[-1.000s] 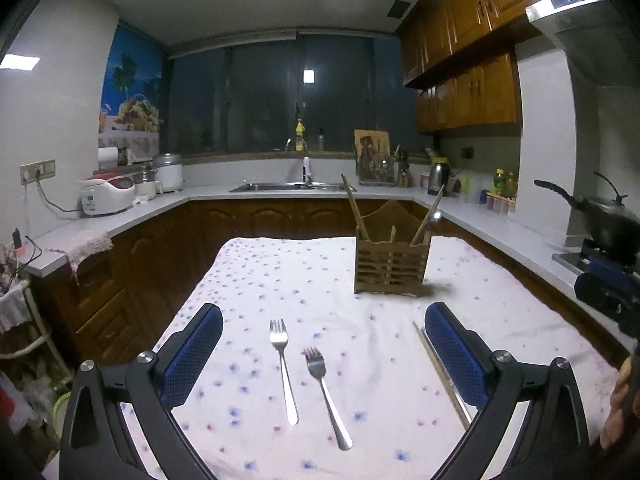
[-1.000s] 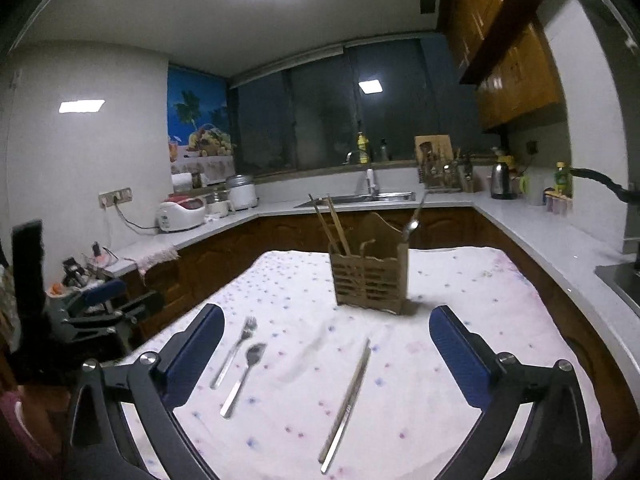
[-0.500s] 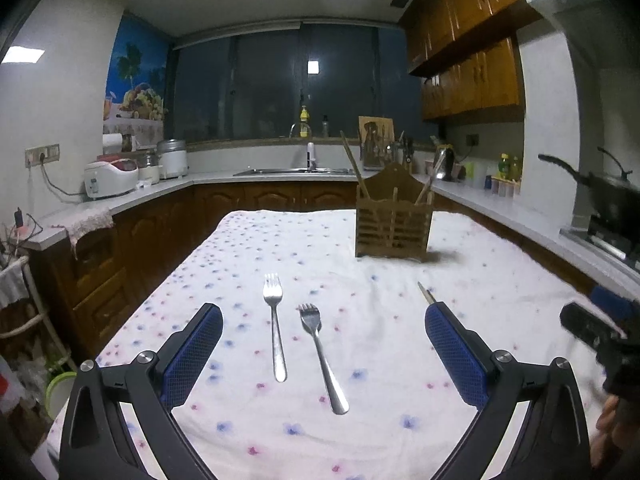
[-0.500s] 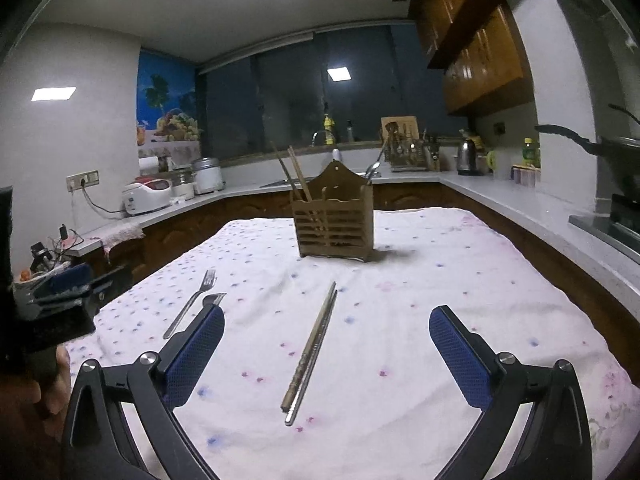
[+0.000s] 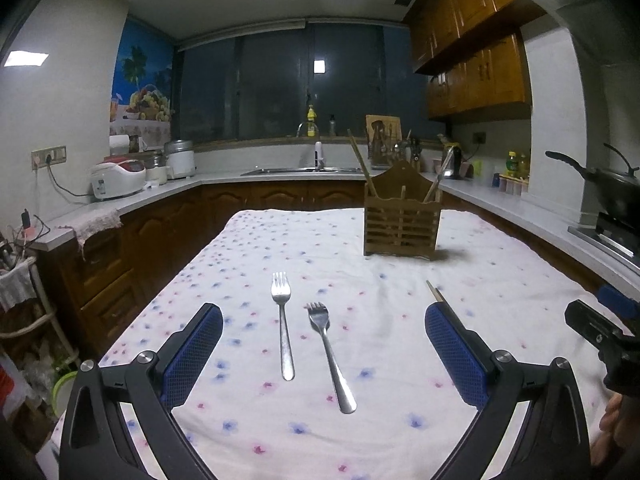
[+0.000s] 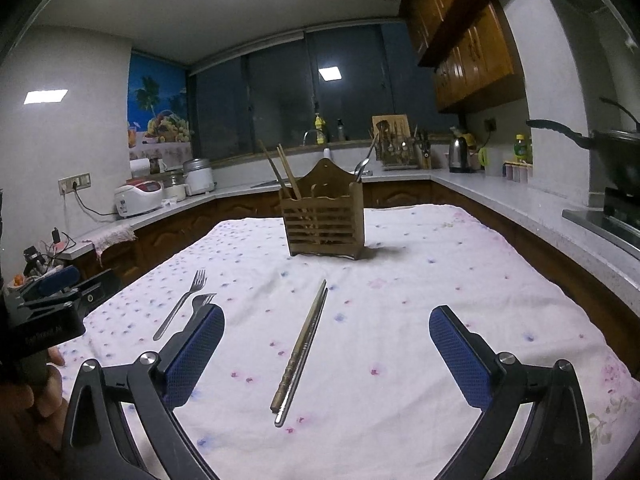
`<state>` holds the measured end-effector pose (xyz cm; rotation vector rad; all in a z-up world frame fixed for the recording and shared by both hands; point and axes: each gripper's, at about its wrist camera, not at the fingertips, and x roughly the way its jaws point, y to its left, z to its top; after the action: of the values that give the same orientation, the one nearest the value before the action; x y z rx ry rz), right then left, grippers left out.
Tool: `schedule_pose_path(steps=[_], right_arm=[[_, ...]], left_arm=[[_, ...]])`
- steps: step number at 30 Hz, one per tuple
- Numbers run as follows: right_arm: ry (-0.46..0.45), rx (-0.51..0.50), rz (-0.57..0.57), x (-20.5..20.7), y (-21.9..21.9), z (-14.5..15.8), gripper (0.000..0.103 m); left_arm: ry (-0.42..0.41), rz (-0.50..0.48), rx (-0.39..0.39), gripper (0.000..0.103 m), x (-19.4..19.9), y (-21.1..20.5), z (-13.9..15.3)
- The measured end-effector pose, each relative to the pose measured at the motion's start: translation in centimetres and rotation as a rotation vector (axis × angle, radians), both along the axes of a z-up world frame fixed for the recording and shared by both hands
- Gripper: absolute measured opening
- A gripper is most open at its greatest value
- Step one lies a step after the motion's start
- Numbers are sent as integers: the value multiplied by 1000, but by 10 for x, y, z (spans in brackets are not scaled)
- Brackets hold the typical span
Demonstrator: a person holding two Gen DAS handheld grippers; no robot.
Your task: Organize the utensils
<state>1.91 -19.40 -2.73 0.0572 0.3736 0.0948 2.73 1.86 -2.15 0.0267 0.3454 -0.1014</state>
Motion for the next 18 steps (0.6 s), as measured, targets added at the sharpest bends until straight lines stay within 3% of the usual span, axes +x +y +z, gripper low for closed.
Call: schedule_pose_path(steps=[18], right_arm=[[7, 22, -5, 3, -3, -1, 103]], left_arm=[[-7, 1, 6, 102, 0, 1, 1]])
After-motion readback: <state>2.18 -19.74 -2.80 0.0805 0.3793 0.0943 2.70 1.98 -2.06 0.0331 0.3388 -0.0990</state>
